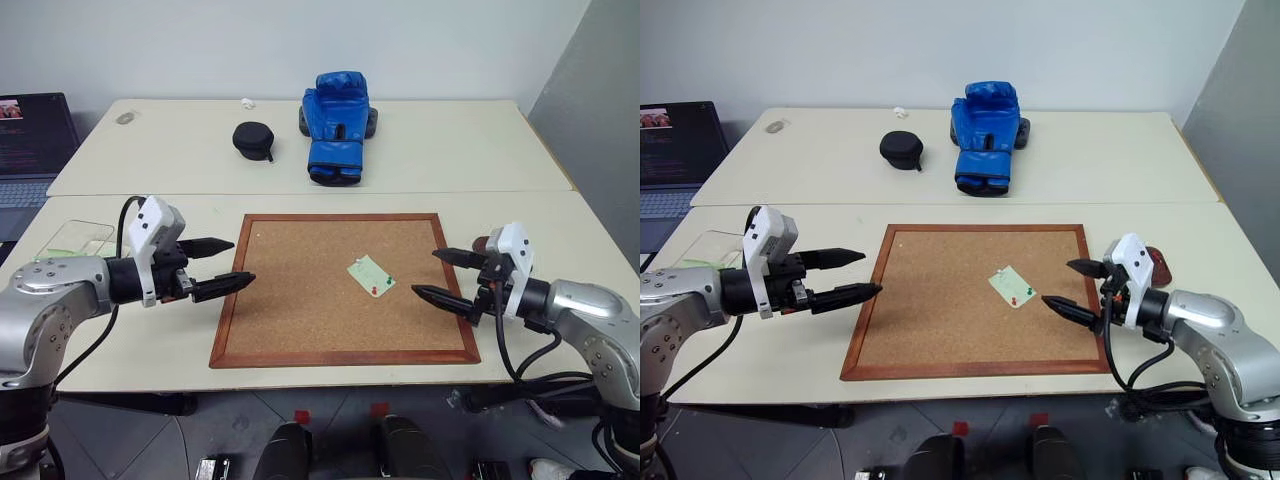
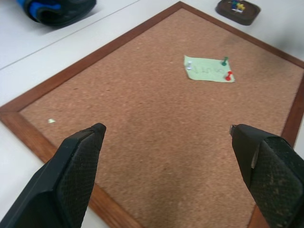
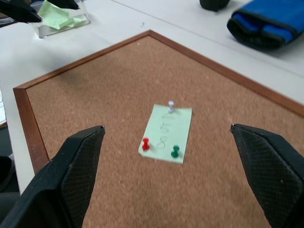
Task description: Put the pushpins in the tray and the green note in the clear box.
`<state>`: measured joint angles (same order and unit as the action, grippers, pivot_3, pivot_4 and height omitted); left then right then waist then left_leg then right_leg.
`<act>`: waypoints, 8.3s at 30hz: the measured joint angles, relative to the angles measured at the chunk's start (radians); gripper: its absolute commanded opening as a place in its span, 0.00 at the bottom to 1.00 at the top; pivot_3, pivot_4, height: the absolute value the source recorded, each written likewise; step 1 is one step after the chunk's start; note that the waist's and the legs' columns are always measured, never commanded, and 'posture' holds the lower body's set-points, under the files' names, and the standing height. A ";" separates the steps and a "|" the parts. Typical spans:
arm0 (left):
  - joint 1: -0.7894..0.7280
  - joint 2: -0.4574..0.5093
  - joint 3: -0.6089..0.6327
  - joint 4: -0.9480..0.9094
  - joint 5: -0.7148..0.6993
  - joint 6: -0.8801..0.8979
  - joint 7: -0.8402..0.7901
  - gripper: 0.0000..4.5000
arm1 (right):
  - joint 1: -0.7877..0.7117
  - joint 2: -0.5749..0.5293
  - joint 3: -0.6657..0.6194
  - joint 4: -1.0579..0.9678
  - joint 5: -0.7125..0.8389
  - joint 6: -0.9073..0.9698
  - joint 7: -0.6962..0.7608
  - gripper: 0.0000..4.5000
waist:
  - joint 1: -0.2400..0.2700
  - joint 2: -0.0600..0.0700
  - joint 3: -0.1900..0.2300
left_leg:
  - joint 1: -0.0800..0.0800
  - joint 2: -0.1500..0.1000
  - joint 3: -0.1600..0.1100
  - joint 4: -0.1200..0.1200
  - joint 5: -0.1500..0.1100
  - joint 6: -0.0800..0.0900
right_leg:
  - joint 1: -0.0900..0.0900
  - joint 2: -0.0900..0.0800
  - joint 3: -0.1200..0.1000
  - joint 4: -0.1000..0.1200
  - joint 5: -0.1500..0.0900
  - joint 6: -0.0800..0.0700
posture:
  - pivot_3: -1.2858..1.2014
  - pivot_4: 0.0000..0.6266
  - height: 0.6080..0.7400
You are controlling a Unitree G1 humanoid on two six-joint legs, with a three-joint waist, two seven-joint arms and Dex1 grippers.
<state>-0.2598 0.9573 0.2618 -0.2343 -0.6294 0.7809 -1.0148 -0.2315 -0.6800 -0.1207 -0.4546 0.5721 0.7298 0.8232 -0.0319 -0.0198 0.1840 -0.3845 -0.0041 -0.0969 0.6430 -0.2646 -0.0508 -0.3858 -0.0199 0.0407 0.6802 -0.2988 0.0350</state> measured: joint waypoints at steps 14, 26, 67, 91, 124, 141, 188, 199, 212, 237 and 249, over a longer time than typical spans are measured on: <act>-0.011 -0.001 -0.022 0.018 0.012 -0.018 -0.003 1.00 | 0.000 0.000 0.009 -0.002 0.006 0.021 -0.026 1.00 | 0.000 0.000 0.000 | -0.001 0.000 -0.001 0.000 0.000 0.000 | -0.001 0.000 0.000 0.000 0.000 0.000 | 0.52 0.24 1.00; -0.021 -0.088 -0.044 0.030 0.031 -0.078 0.034 0.78 | 0.011 0.000 0.009 0.007 -0.001 -0.017 -0.019 1.00 | 0.001 0.000 0.000 | -0.001 0.000 -0.001 0.001 0.000 0.000 | 0.000 0.000 0.000 0.000 0.000 0.000 | 0.52 0.24 1.00; -0.102 -0.371 -0.452 0.320 0.389 -0.501 0.020 0.00 | -0.301 0.355 0.356 0.590 -0.364 -0.318 -0.100 0.73 | -0.001 0.003 -0.003 | 0.003 -0.002 -0.002 0.002 0.000 0.000 | 0.002 0.000 0.000 0.003 0.001 0.000 | 0.52 0.24 1.00; -0.100 -0.376 -0.452 0.301 0.401 -0.483 0.028 0.00 | -0.346 0.373 0.370 0.712 -0.466 -0.385 -0.069 0.00 | -0.001 0.003 -0.003 | 0.003 -0.002 -0.002 0.003 0.000 0.000 | 0.002 0.000 0.000 0.003 0.001 0.000 | 0.52 0.24 1.00; -0.088 -0.384 -0.453 0.277 0.407 -0.457 0.041 0.00 | -0.157 0.143 -0.116 0.405 -0.317 -0.078 -0.321 0.00 | 0.002 0.005 -0.005 | 0.003 -0.002 0.001 0.002 0.000 0.000 | 0.003 -0.001 0.001 0.002 0.001 0.001 | 0.52 0.24 1.00; -0.109 -0.384 -0.467 0.297 0.417 -0.461 0.024 0.00 | -0.141 0.151 -0.145 0.580 -0.319 -0.113 -0.432 0.45 | 0.000 0.010 -0.008 | 0.004 -0.002 0.004 0.002 0.000 0.001 | 0.005 -0.001 0.001 0.002 0.001 0.001 | 0.52 0.24 1.00; -0.110 -0.390 -0.464 0.300 0.432 -0.461 0.021 0.00 | -0.108 0.229 0.262 0.541 -0.354 -0.456 -0.004 0.18 | 0.000 0.012 -0.009 | 0.005 -0.002 0.001 0.003 0.000 0.001 | 0.007 0.000 0.000 0.001 0.001 0.001 | 0.52 0.24 1.00; -0.115 -0.393 -0.467 0.304 0.433 -0.461 0.021 0.00 | -0.104 0.235 0.262 0.537 -0.353 -0.471 0.006 0.00 | 0.000 0.012 -0.009 | 0.005 -0.002 0.000 0.003 0.000 0.001 | 0.007 0.000 -0.001 0.001 0.001 0.001 | 0.52 0.24 1.00; -0.116 -0.395 -0.469 0.303 0.433 -0.459 0.022 0.00 | -0.096 0.228 0.127 0.392 -0.144 -0.318 0.031 0.00 | 0.001 0.012 -0.009 | 0.005 -0.002 -0.003 0.003 0.000 0.001 | 0.007 -0.001 -0.001 0.001 0.001 0.001 | 0.52 0.24 1.00; -0.116 -0.405 -0.469 0.306 0.443 -0.462 0.021 0.00 | -0.118 0.143 -0.162 0.691 -0.316 -0.310 -0.454 0.25 | 0.001 0.016 -0.011 | 0.005 -0.003 0.003 0.002 0.000 0.001 | 0.007 -0.001 0.001 0.001 0.001 0.001 | 0.52 0.24 1.00; -0.116 -0.405 -0.469 0.306 0.443 -0.461 0.021 0.00 | -0.114 0.145 -0.171 0.678 -0.315 -0.310 -0.457 0.64 | 0.001 0.016 -0.011 | 0.005 -0.003 0.004 0.002 0.000 0.001 | 0.007 -0.001 0.001 0.001 0.001 0.001 | 0.52 0.24 1.00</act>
<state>-0.3761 0.5527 -0.2074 0.0715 -0.1865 0.3199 -0.9938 -0.3454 -0.5353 -0.2921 0.2234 0.2574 0.4195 0.3663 -0.0306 -0.0042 0.1728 -0.3793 -0.0071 -0.0933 0.6455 -0.2642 -0.0500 -0.3786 -0.0211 0.0421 0.6811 -0.2976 0.0365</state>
